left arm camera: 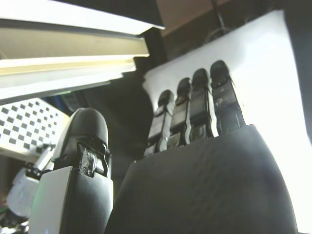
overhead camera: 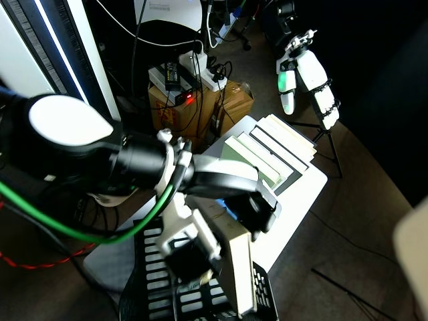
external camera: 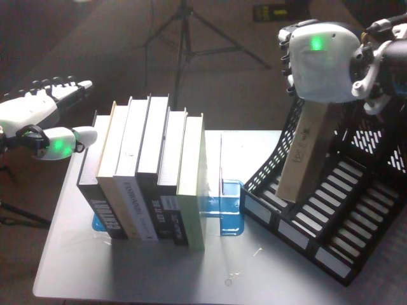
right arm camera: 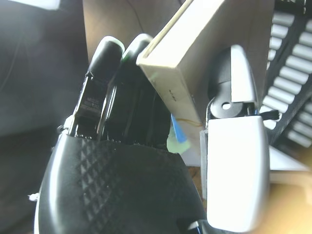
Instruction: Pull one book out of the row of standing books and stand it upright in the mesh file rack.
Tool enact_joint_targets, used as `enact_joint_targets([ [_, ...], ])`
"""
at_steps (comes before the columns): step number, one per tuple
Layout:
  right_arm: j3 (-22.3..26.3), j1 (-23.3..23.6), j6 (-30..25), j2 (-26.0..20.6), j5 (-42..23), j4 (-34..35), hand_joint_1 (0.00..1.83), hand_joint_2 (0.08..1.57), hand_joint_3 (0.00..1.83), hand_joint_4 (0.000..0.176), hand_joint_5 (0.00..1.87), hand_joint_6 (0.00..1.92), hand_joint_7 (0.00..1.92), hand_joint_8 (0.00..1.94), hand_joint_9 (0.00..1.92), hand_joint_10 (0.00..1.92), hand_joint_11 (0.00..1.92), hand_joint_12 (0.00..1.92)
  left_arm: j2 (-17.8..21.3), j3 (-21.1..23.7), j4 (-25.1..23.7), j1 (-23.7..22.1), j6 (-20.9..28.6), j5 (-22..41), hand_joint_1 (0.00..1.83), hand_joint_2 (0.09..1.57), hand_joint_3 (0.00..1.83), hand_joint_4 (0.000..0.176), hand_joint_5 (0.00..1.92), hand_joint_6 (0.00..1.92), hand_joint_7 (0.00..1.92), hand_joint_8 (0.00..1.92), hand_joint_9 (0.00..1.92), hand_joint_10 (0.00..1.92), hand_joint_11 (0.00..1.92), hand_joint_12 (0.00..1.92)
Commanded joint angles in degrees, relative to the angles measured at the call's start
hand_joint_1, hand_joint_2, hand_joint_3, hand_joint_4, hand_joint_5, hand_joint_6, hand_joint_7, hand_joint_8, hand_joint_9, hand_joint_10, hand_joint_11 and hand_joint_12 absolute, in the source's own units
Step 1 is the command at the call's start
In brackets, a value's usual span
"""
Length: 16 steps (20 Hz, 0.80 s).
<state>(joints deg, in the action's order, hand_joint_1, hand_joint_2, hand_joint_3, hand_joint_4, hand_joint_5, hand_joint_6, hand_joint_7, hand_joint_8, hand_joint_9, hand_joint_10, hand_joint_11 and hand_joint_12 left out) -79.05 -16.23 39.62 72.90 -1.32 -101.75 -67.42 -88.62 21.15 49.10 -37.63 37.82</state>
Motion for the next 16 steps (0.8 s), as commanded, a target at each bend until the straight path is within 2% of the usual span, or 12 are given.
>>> enact_joint_targets([
  [1, -0.76, 0.91, 0.81, -0.36, 3.35, -1.37, 1.38, 1.19, 0.01, 0.000, 0.74, 1.22, 0.81, 1.22, 0.84, 1.44, 0.58, 1.83, 0.23, -0.20, 0.73, 0.02, 0.28, 6.39, 0.25, 1.39, 0.00, 0.063, 0.00, 0.00, 0.00, 0.00, 0.00, 0.00, 0.00, 0.00],
  [2, -1.30, 0.90, 0.81, 0.09, 4.01, -2.39, 1.34, 1.23, 0.01, 0.000, 0.73, 1.30, 0.70, 1.39, 0.71, 1.58, 0.50, 1.88, 0.23, -0.20, 0.74, 0.02, 0.36, 6.47, 0.26, 1.39, 0.00, 0.069, 0.01, 0.00, 0.00, 0.00, 0.00, 0.00, 0.00, 0.00],
  [4, -2.56, 0.90, 0.81, 0.98, 5.24, -3.23, 1.31, 1.27, 0.00, 0.000, 0.71, 1.32, 0.65, 1.48, 0.64, 1.69, 0.39, 1.92, 0.18, -0.21, 0.74, 0.02, 0.39, 6.50, 0.26, 1.39, 0.00, 0.061, 0.01, 0.00, 0.00, 0.00, 0.00, 0.00, 0.00, 0.00],
  [5, -3.39, 0.88, 0.81, 1.47, 5.64, -3.24, 1.32, 1.28, 0.00, 0.000, 0.68, 1.34, 0.64, 1.51, 0.59, 1.74, 0.33, 1.92, 0.18, -0.20, 0.74, 0.06, 0.42, 6.50, 0.25, 1.39, 0.00, 0.074, 0.00, 0.00, 0.00, 0.00, 0.00, 0.00, 0.00, 0.00],
  [6, -3.63, 0.87, 0.81, 1.60, 6.03, -3.25, 1.32, 1.28, 0.00, 0.000, 0.66, 1.36, 0.66, 1.48, 0.61, 1.73, 0.32, 1.92, 0.16, -0.20, 0.74, 0.12, 0.51, 6.53, 0.25, 1.40, 0.00, 0.071, 0.00, 0.00, 0.00, 0.00, 0.00, 0.00, 0.00, 0.00],
  [7, -4.06, 0.85, 0.81, 1.70, 6.55, -3.30, 1.10, 1.37, 0.01, 0.000, 0.57, 1.63, 0.50, 1.66, 0.35, 1.57, 0.10, 1.92, 0.10, -0.21, 0.75, 0.18, 0.60, 6.55, 0.22, 1.40, 0.00, 0.083, 0.00, 0.00, 0.00, 0.00, 0.00, 0.00, 0.00, 0.00],
  [8, -4.50, 0.84, 0.81, 1.87, 6.86, -3.30, 1.10, 1.37, 0.01, 0.000, 0.57, 1.63, 0.50, 1.66, 0.35, 1.57, 0.10, 1.92, 0.04, -0.24, 0.80, 0.22, 0.63, 6.55, 0.22, 1.40, 0.00, 0.083, 0.00, 0.00, 0.00, 0.00, 0.00, 0.00, 0.00, 0.00],
  [9, -5.10, 0.84, 0.81, 2.19, 7.14, -3.29, 1.32, 1.28, 0.00, 0.000, 0.65, 1.22, 0.66, 1.53, 0.65, 1.78, 0.48, 1.92, 0.01, -0.25, 0.83, 0.29, 0.73, 6.58, 0.21, 1.40, 0.00, 0.069, 0.00, 0.00, 0.00, 0.00, 0.00, 0.00, 0.00, 0.00],
  [10, -5.67, 0.84, 0.81, 2.62, 7.59, -3.27, 1.33, 1.27, 0.00, 0.000, 0.65, 1.24, 0.69, 1.50, 0.69, 1.68, 0.54, 1.92, 0.01, -0.25, 0.83, 0.36, 0.88, 6.69, 0.22, 1.40, 0.00, 0.067, 0.00, 0.00, 0.00, 0.00, 0.00, 0.00, 0.00, 0.00],
  [13, -6.48, 0.84, 0.81, 3.49, 8.06, -3.27, 1.15, 1.31, 0.00, 0.000, 0.64, 1.37, 0.67, 1.68, 0.61, 1.76, 0.49, 1.92, -0.03, -0.25, 0.83, 0.35, 1.14, 6.87, 0.24, 1.39, 0.00, 0.071, 0.00, 0.00, 0.00, 0.00, 0.00, 0.00, 0.00, 0.00],
  [14, -6.84, 0.84, 0.81, 3.79, 8.60, -3.28, 1.04, 1.39, 0.01, 0.000, 0.54, 1.60, 0.51, 1.77, 0.37, 1.76, 0.26, 1.92, -0.03, -0.25, 0.83, 0.36, 1.22, 6.92, 0.21, 1.39, 0.00, 0.070, 0.00, 0.00, 0.00, 0.00, 0.00, 0.00, 0.00, 0.00],
  [16, -7.48, 0.57, 0.81, 4.30, 9.06, -3.29, 1.05, 1.38, 0.00, 0.000, 0.58, 1.60, 0.48, 1.75, 0.32, 1.73, 0.17, 1.92, -0.06, -0.21, 0.83, 0.46, 1.29, 6.99, 0.21, 1.40, 0.00, 0.067, 0.00, 0.00, 0.00, 0.00, 0.00, 0.00, 0.00, 0.00],
])
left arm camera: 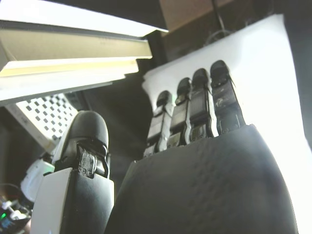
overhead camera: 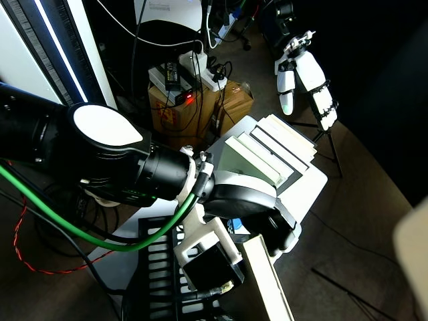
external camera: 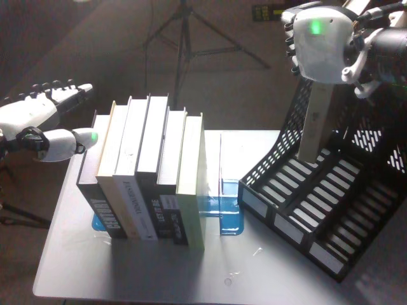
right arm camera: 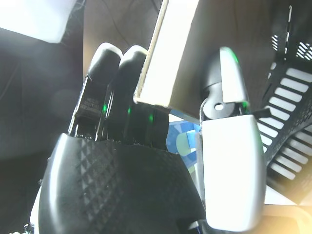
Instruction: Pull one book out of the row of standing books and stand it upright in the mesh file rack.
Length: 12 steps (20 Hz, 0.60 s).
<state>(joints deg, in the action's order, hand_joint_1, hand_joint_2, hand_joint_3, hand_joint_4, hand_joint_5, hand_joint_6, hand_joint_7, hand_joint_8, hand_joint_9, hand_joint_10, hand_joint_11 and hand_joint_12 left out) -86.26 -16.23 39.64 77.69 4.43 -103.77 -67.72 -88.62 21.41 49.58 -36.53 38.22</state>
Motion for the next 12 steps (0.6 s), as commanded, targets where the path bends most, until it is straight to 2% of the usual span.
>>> enact_joint_targets([
  [1, -0.71, 0.23, 0.79, -0.08, 3.65, -1.27, 0.82, 1.51, 0.01, 0.000, 0.35, 1.88, 0.20, 1.04, 0.04, 1.46, 0.01, 1.92, 0.21, -0.22, 0.59, 0.12, 0.41, 6.70, 0.23, 1.40, 0.00, 0.074, 0.00, 0.00, 0.00, 0.00, 0.00, 0.00, 0.00, 0.00],
  [2, -1.04, 0.01, 0.79, 0.18, 3.76, -1.27, 0.98, 1.37, 0.00, 0.000, 0.54, 1.62, 0.50, 0.91, 0.38, 1.32, 0.29, 1.91, 0.18, -0.22, 0.63, 0.20, 0.50, 6.81, 0.24, 1.40, 0.00, 0.069, 0.00, 0.00, 0.00, 0.00, 0.00, 0.00, 0.00, 0.00],
  [3, -1.19, -0.30, 0.79, 0.31, 3.73, -1.26, 0.96, 1.40, 0.00, 0.000, 0.50, 1.68, 0.42, 0.87, 0.23, 1.39, 0.14, 1.92, 0.15, -0.22, 0.66, 0.24, 0.56, 6.86, 0.24, 1.40, 0.00, 0.061, 0.00, 0.00, 0.00, 0.00, 0.00, 0.00, 0.00, 0.00],
  [4, -1.19, -0.50, 0.79, 0.41, 3.74, -1.26, 1.06, 1.34, 0.00, 0.000, 0.61, 1.49, 0.56, 1.50, 0.42, 1.54, 0.34, 1.92, 0.13, -0.22, 0.66, 0.24, 0.64, 6.87, 0.22, 1.40, 0.00, 0.057, 0.00, 0.00, 0.00, 0.00, 0.00, 0.00, 0.00, 0.00],
  [5, -1.38, -0.90, 0.79, 0.65, 3.73, -1.26, 1.06, 1.34, 0.00, 0.000, 0.61, 1.49, 0.56, 1.50, 0.42, 1.54, 0.34, 1.92, 0.11, -0.22, 0.67, 0.24, 0.68, 6.97, 0.22, 1.40, 0.00, 0.057, 0.00, 0.00, 0.00, 0.00, 0.00, 0.00, 0.00, 0.00],
  [6, -1.47, -1.34, 0.79, 0.80, 3.66, -1.27, 0.93, 1.44, 0.00, 0.000, 0.44, 1.75, 0.34, 1.27, 0.27, 1.46, 0.13, 1.92, 0.11, -0.22, 0.68, 0.25, 0.73, 7.00, 0.22, 1.39, 0.00, 0.058, 0.00, 0.00, 0.00, 0.00, 0.00, 0.00, 0.00, 0.00],
  [7, -1.47, -1.64, 0.79, 0.80, 3.12, -1.30, 0.89, 1.47, 0.00, 0.000, 0.40, 1.81, 0.35, 0.97, 0.25, 1.30, 0.06, 1.92, 0.10, -0.22, 0.68, 0.26, 0.74, 7.03, 0.21, 1.39, 0.00, 0.062, 0.00, 0.00, 0.00, 0.00, 0.00, 0.00, 0.00, 0.00],
  [8, -1.48, -2.18, 0.79, 1.06, 2.71, -1.62, 0.87, 1.49, 0.00, 0.000, 0.38, 1.84, 0.37, 0.87, 0.27, 1.26, 0.09, 1.90, 0.07, -0.24, 0.80, 0.35, 0.74, 7.03, 0.20, 1.40, 0.00, 0.060, 0.00, 0.00, 0.00, 0.00, 0.00, 0.00, 0.00, 0.00],
  [9, -1.71, -2.51, 0.79, 1.48, 3.10, -2.26, 0.87, 1.49, 0.00, 0.000, 0.38, 1.84, 0.37, 0.87, 0.27, 1.26, 0.09, 1.90, 0.07, -0.24, 0.85, 0.41, 0.75, 7.04, 0.20, 1.40, 0.00, 0.060, 0.00, 0.00, 0.00, 0.00, 0.00, 0.00, 0.00, 0.00],
  [10, -2.39, -2.93, 0.79, 2.11, 3.21, -2.34, 0.97, 1.40, 0.00, 0.000, 0.50, 1.67, 0.56, 0.77, 0.48, 1.18, 0.29, 1.83, 0.02, -0.26, 0.87, 0.51, 0.76, 7.05, 0.17, 1.39, 0.00, 0.065, 0.00, 0.00, 0.00, 0.00, 0.00, 0.00, 0.00, 0.00],
  [11, -3.20, -3.23, 0.79, 2.71, 3.21, -2.34, 0.87, 1.49, 0.00, 0.000, 0.38, 1.84, 0.44, 0.85, 0.32, 1.35, 0.17, 1.90, -0.11, -0.36, 0.87, 0.53, 0.78, 7.04, 0.17, 1.39, 0.00, 0.061, 0.00, 0.00, 0.00, 0.00, 0.00, 0.00, 0.00, 0.00],
  [12, -4.17, -3.57, 0.79, 3.30, 3.24, -2.33, 0.76, 1.47, 0.00, 0.000, 0.35, 1.00, 0.48, 0.66, 0.33, 1.11, 0.04, 1.87, -0.25, -0.47, 0.87, 0.53, 0.91, 7.02, 0.20, 1.40, 0.00, 0.039, 0.01, 0.00, 0.00, 0.00, 0.00, 0.00, 0.00, 0.00],
])
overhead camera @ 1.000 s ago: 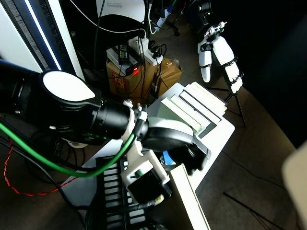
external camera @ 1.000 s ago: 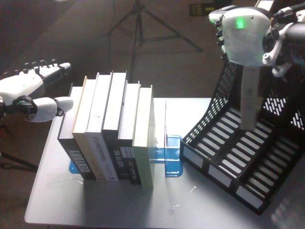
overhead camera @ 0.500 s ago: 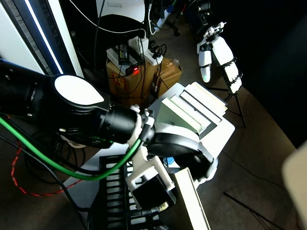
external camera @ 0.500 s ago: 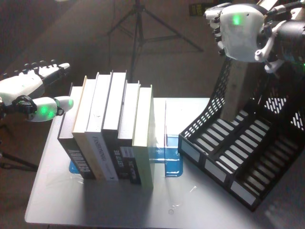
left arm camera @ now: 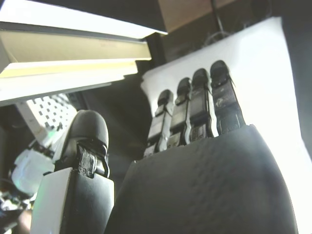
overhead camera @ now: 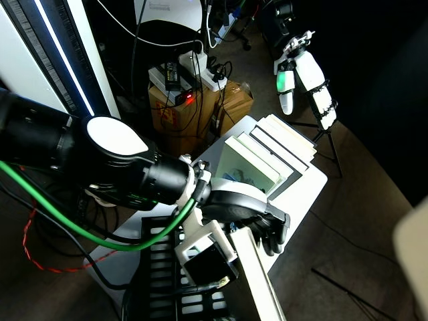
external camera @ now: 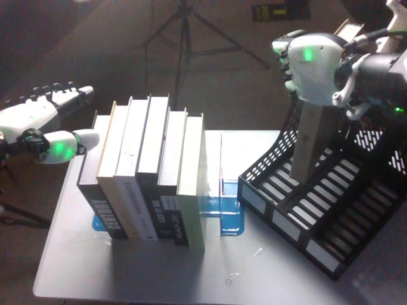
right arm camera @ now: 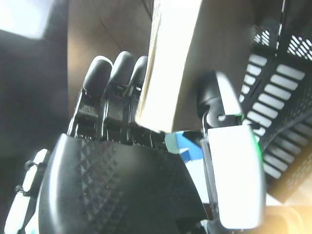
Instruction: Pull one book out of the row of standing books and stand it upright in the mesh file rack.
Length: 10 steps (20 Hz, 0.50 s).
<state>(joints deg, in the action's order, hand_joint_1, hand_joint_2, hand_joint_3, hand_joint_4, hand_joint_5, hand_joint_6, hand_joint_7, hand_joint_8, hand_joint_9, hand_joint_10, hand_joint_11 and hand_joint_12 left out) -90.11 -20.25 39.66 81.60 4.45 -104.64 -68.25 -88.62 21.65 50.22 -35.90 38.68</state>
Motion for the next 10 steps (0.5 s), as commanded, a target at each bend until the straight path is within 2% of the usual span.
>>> enact_joint_targets([
  [1, -0.79, 0.28, 0.77, -0.38, 3.13, -1.46, 0.90, 1.31, 0.00, 0.026, 0.64, 1.31, 0.72, 0.35, 0.29, 0.86, 0.01, 1.80, 0.25, -0.50, 0.63, -0.09, 0.37, 6.55, 0.21, 1.40, 0.00, 0.050, 0.00, 0.00, 0.00, 0.00, 0.00, 0.00, 0.00, 0.00],
  [2, -1.29, 0.09, 0.77, -0.12, 3.06, -1.46, 1.12, 1.26, 0.00, 0.000, 0.79, 1.13, 0.67, 1.36, 0.23, 1.36, 0.00, 1.90, 0.23, -0.50, 0.62, -0.06, 0.38, 6.55, 0.18, 1.39, 0.00, 0.081, 0.00, 0.00, 0.00, 0.00, 0.00, 0.00, 0.00, 0.00],
  [3, -1.77, -0.14, 0.77, 0.22, 3.14, -1.46, 0.50, 1.47, 0.02, 0.000, 0.70, 0.63, 0.52, 1.03, 0.22, 1.37, 0.00, 1.92, 0.21, -0.55, 0.62, -0.04, 0.39, 6.55, 0.22, 1.40, 0.00, 0.067, 0.00, 0.00, 0.00, 0.00, 0.00, 0.00, 0.00, 0.00],
  [4, -2.34, -0.33, 0.77, 0.62, 3.25, -1.45, 1.07, 1.20, 0.00, 0.000, 0.96, 0.79, 0.82, 1.18, 0.47, 1.37, 0.06, 1.92, 0.20, -0.57, 0.62, 0.01, 0.40, 6.56, 0.25, 1.39, 0.00, 0.073, 0.00, 0.00, 0.00, 0.00, 0.00, 0.00, 0.00, 0.00],
  [5, -2.93, -0.54, 0.77, 0.99, 3.43, -1.13, 1.13, 1.16, 0.00, 0.000, 0.92, 1.03, 0.85, 1.70, 0.81, 1.81, 0.67, 1.92, 0.18, -0.59, 0.62, 0.04, 0.42, 6.58, 0.24, 1.40, 0.00, 0.055, 0.00, 0.00, 0.00, 0.00, 0.00, 0.00, 0.00, 0.00],
  [6, -3.42, -0.76, 0.77, 1.19, 3.44, -0.23, 1.14, 1.15, 0.00, 0.000, 0.89, 1.10, 0.84, 1.86, 0.91, 1.90, 0.86, 1.92, 0.11, -0.65, 0.62, 0.04, 0.48, 6.58, 0.19, 1.40, 0.00, 0.067, 0.00, 0.00, 0.00, 0.00, 0.00, 0.00, 0.00, 0.00],
  [7, -3.95, -0.95, 0.77, 1.39, 3.42, 0.55, 0.93, 1.27, 0.02, 0.000, 0.46, 0.65, 0.46, 0.96, 0.45, 1.20, 0.31, 1.74, 0.05, -0.69, 0.62, 0.04, 0.53, 6.59, 0.20, 1.40, 0.00, 0.063, 0.00, 0.00, 0.00, 0.00, 0.00, 0.00, 0.00, 0.00],
  [8, -4.36, -1.11, 0.77, 1.64, 3.43, 0.90, 0.81, 1.33, 0.02, 0.000, 0.30, 0.42, 0.37, 0.48, 0.29, 0.83, 0.06, 1.57, 0.05, -0.68, 0.62, 0.04, 0.55, 6.62, 0.22, 1.40, 0.00, 0.066, 0.00, 0.00, 0.00, 0.00, 0.00, 0.00, 0.00, 0.00],
  [9, -4.80, -1.22, 0.77, 1.88, 3.43, 1.29, 0.90, 1.28, 0.00, 0.000, 0.35, 0.34, 0.43, 0.27, 0.29, 0.70, 0.01, 1.56, 0.02, -0.68, 0.62, 0.10, 0.57, 6.63, 0.22, 1.40, 0.00, 0.061, 0.00, 0.00, 0.00, 0.00, 0.00, 0.00, 0.00, 0.00],
  [10, -5.21, -1.36, 0.77, 2.03, 3.38, 2.13, 0.90, 1.28, 0.00, 0.000, 0.35, 0.34, 0.43, 0.27, 0.29, 0.70, 0.01, 1.56, -0.04, -0.72, 0.63, 0.14, 0.58, 6.64, 0.22, 1.40, 0.00, 0.061, 0.00, 0.00, 0.00, 0.00, 0.00, 0.00, 0.00, 0.00],
])
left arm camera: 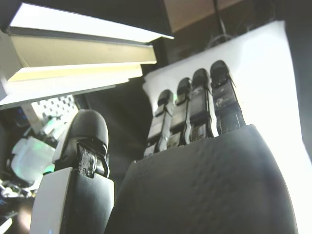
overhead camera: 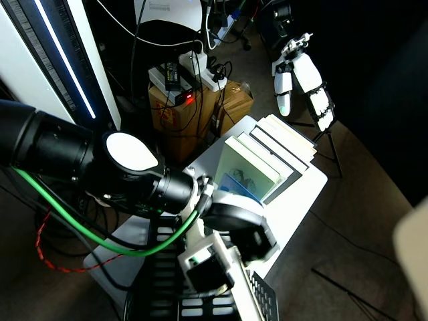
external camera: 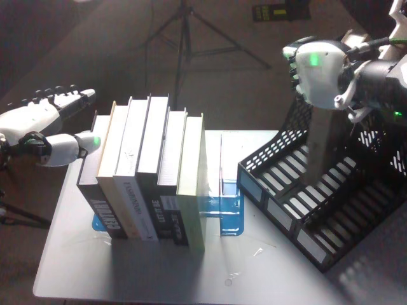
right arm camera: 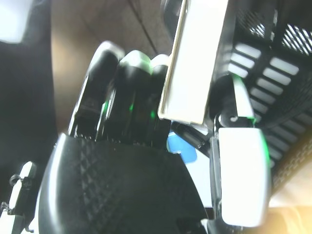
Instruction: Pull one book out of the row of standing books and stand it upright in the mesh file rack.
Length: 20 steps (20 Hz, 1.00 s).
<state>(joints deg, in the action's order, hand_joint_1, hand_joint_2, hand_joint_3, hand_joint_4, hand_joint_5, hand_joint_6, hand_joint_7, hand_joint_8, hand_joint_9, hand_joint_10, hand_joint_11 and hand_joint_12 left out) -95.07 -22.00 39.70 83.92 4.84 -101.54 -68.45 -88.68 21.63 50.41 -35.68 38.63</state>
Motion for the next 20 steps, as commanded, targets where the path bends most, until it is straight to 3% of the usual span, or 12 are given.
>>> enact_joint_targets([
  [1, -0.43, 0.35, 0.72, -0.26, 2.98, -0.58, 0.97, 1.24, 0.00, 0.000, 0.35, 0.25, 0.42, 0.12, 0.24, 0.55, 0.00, 1.43, 0.06, -0.71, 0.65, -0.06, 0.46, 6.68, 0.22, 1.40, 0.00, 0.057, 0.00, 0.00, 0.00, 0.00, 0.00, 0.00, 0.00, 0.00],
  [2, -0.56, 0.35, 0.72, -0.23, 2.98, -0.47, 0.96, 1.24, 0.00, 0.000, 0.26, 0.14, 0.34, 0.04, 0.18, 0.47, 0.00, 1.36, 0.04, -0.74, 0.65, -0.05, 0.50, 6.71, 0.20, 1.40, 0.00, 0.061, 0.00, 0.00, 0.00, 0.00, 0.00, 0.00, 0.00, 0.00],
  [5, -0.93, 0.35, 0.72, -0.20, 3.00, 0.34, 0.93, 1.20, 0.00, 0.000, 0.17, 0.06, 0.22, 0.01, 0.10, 0.40, 0.00, 1.21, -0.02, -0.78, 0.65, 0.00, 0.59, 6.74, 0.19, 1.41, 0.00, 0.072, 0.00, 0.00, 0.00, 0.00, 0.00, 0.00, 0.00, 0.00],
  [6, -0.98, 0.35, 0.72, -0.20, 3.00, 0.36, 0.96, 1.12, 0.00, 0.000, 0.10, 0.02, 0.17, 0.00, 0.05, 0.34, 0.00, 1.01, -0.02, -0.78, 0.65, 0.03, 0.64, 6.76, 0.22, 1.41, 0.00, 0.058, 0.00, 0.00, 0.00, 0.00, 0.00, 0.00, 0.00, 0.00],
  [7, -1.08, 0.35, 0.72, -0.20, 3.00, 0.36, 0.89, 1.08, 0.00, 0.000, 0.01, 0.00, 0.08, 0.00, 0.02, 0.21, 0.00, 0.76, -0.02, -0.78, 0.65, 0.09, 0.67, 6.80, 0.23, 1.40, 0.00, 0.073, 0.00, 0.00, 0.00, 0.00, 0.00, 0.00, 0.00, 0.00],
  [8, -1.20, 0.35, 0.72, -0.19, 3.01, 0.35, 0.82, 1.08, 0.00, 0.000, 0.00, 0.00, 0.01, 0.00, 0.03, 0.13, 0.00, 0.73, -0.03, -0.79, 0.65, 0.15, 0.67, 6.83, 0.22, 1.40, 0.00, 0.076, 0.00, 0.00, 0.00, 0.00, 0.00, 0.00, 0.00, 0.00],
  [9, -1.36, 0.35, 0.72, -0.11, 3.01, 0.35, 0.82, 1.08, 0.00, 0.000, 0.00, 0.00, 0.00, 0.00, 0.01, 0.07, 0.00, 0.77, -0.09, -0.84, 0.65, 0.18, 0.68, 6.83, 0.24, 1.40, 0.00, 0.068, 0.00, 0.00, 0.00, 0.00, 0.00, 0.00, 0.00, 0.00],
  [11, -1.44, 0.37, 0.72, -0.23, 3.27, 0.36, 0.59, 1.16, 0.01, 0.000, 0.00, 0.00, 0.00, 0.00, 0.00, 0.00, 0.00, 0.08, -0.21, -0.91, 0.65, 0.33, 0.96, 6.98, 0.20, 1.40, 0.00, 0.069, 0.00, 0.00, 0.00, 0.00, 0.00, 0.00, 0.00, 0.00],
  [12, -1.04, 0.62, 0.72, -0.83, 3.36, 0.36, 0.52, 1.13, 0.00, 0.000, 0.00, 0.00, 0.00, 0.00, 0.00, 0.00, 0.03, 0.03, -0.21, -0.89, 0.65, 0.39, 1.05, 7.07, 0.23, 1.40, 0.00, 0.073, 0.00, 0.00, 0.00, 0.00, 0.00, 0.00, 0.00, 0.00],
  [15, 2.05, 1.24, 0.72, -4.18, 3.26, 0.36, 0.92, 1.03, 0.00, 0.000, 0.00, 0.00, 0.00, 0.00, 0.00, 0.00, 0.00, 0.00, -0.02, -0.42, 0.64, 0.58, 1.22, 7.67, 0.26, 1.39, 0.00, 0.084, 0.00, 0.00, 0.00, 0.00, 0.00, 0.00, 0.00, 0.00],
  [16, 3.37, 1.37, 0.72, -5.34, 2.55, 0.36, 0.99, 0.99, 0.00, 0.000, 0.00, 0.00, 0.00, 0.00, 0.00, 0.00, 0.00, 0.00, 0.10, -0.11, 0.61, 0.68, 1.22, 7.96, 0.29, 1.40, 0.00, 0.068, 0.00, 0.00, 0.00, 0.00, 0.00, 0.00, 0.00, 0.00],
  [20, 8.01, 2.09, 0.72, -9.86, -2.78, 0.39, 0.92, 0.98, 0.00, 0.000, 0.00, 0.00, 0.00, 0.00, 0.00, 0.00, 0.00, 0.00, 0.69, 0.77, 0.79, 1.08, 1.27, 9.02, 0.24, 1.40, 0.00, 0.065, 0.00, 0.00, 0.00, 0.00, 0.00, 0.00, 0.00, 0.00],
])
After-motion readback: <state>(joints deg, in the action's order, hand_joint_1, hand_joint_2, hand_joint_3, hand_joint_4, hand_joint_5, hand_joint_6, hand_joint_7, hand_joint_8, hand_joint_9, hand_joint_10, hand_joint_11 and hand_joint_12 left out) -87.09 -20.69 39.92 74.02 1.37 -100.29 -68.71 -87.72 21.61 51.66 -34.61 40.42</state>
